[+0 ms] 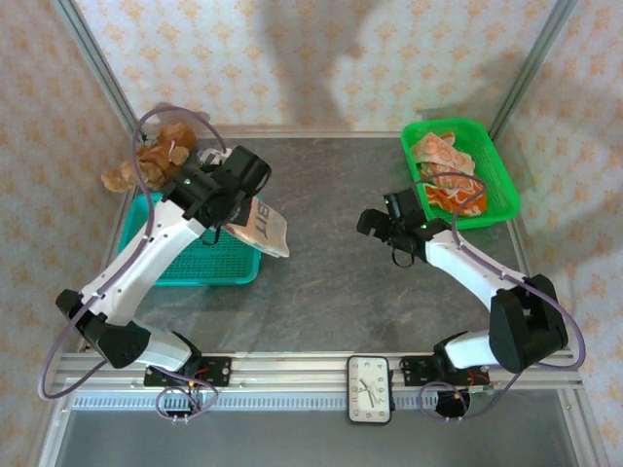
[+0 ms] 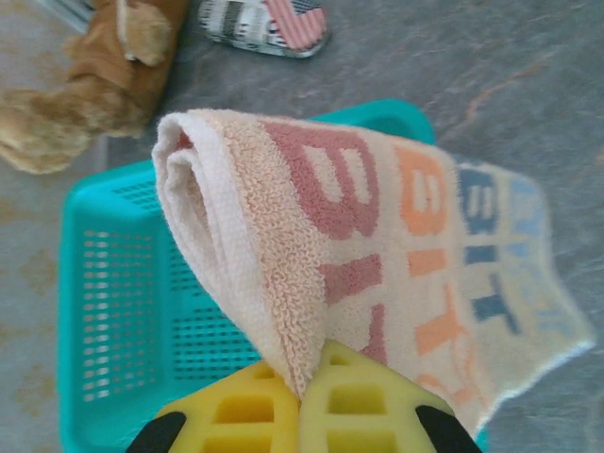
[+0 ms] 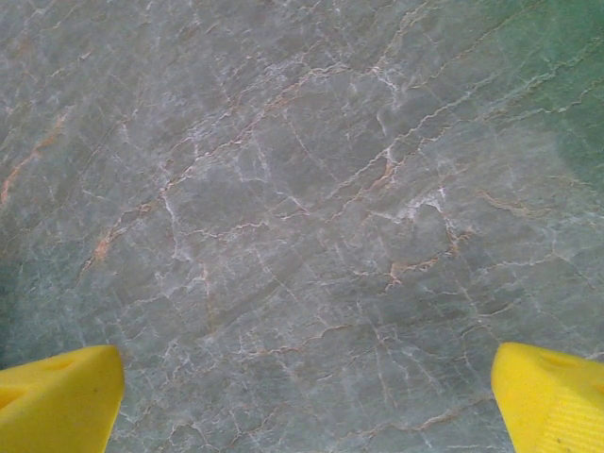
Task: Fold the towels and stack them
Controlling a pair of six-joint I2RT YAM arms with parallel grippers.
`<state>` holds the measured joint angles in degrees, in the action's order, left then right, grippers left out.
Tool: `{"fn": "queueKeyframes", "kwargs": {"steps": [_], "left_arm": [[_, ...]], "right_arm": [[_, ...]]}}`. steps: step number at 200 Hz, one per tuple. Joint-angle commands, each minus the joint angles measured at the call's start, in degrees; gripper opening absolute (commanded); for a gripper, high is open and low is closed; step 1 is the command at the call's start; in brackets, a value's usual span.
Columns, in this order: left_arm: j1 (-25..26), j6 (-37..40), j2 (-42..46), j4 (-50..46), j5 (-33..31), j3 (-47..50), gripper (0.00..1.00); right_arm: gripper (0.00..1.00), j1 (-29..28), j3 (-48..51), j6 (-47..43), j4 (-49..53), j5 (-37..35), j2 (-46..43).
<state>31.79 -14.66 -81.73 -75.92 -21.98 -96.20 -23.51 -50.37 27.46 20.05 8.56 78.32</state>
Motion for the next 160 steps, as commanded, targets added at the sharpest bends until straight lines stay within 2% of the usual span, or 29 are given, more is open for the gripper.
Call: {"fn": "queueKeyframes", "kwargs": {"steps": [1, 23, 64, 160], "left_arm": [[-2.77, 4.93, 1.91, -5.25, -5.6, -1.01, 0.0], [-5.16, 7.09, 3.64, -3.0, -7.02, 3.18, 0.0], [-7.68, 7.97, 5.45, 7.41, -3.36, 13.45, 0.0], [-13.88, 8.84, -1.8, 24.57, -5.2, 25.23, 0.0]], "right_arm": [[0.99, -0.31, -1.24, 0.74, -1.05, -0.81, -0.22], [0.99, -0.31, -0.9, 0.67, -0.96, -0.99, -0.69], [0.99, -0.35, -0.7, 0.69, -0.77, -0.87, -0.94], [0.99, -0.45, 0.71, 0.95, 0.2, -1.46, -3.34]]}}
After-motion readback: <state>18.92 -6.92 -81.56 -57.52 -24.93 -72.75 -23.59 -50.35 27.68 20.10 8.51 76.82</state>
